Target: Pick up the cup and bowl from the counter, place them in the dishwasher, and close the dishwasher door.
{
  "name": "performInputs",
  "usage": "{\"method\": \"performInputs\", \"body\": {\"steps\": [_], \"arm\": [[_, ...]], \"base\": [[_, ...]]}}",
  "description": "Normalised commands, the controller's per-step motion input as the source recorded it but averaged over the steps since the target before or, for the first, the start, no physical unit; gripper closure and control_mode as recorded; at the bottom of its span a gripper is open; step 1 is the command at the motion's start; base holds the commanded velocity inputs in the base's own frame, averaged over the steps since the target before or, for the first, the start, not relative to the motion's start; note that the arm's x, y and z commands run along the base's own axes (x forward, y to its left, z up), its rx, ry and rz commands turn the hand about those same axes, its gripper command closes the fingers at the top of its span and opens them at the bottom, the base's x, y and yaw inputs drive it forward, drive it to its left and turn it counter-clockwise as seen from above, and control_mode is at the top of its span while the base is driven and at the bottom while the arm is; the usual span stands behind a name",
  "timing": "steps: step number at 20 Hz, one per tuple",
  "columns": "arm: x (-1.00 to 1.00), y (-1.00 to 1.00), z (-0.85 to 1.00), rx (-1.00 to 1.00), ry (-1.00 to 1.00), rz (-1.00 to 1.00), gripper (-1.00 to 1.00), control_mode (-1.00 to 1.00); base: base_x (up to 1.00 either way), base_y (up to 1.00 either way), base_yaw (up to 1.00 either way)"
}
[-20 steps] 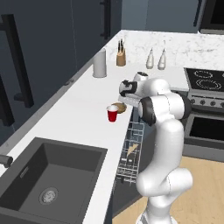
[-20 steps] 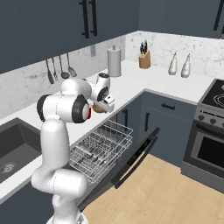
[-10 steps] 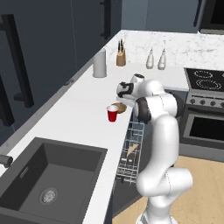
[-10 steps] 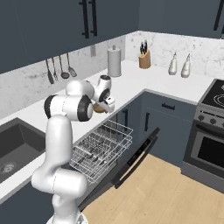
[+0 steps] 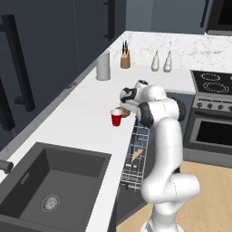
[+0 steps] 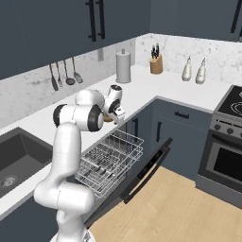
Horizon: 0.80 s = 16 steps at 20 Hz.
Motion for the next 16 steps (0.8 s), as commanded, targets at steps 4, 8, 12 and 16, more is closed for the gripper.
{"method": "performInputs", "body": {"steps": [4,8,12,16], "arm": [[0.25,0.04,-0.25,0.03,0.0,-0.05,-1.0,-1.0],[0.37,0.07,-0.23,0.02,0.0,-0.04,-1.0,-1.0],[0.46,0.05,-0.17,0.02,0.0,-0.04,-1.0,-1.0],[0.36,0.05,-0.19,0.02,0.0,-0.04,-1.0,-1.0]], "base": [[0.0,0.0,0.0],[0.0,0.0,0.0],[0.0,0.0,0.0],[0.0,0.0,0.0]]}}
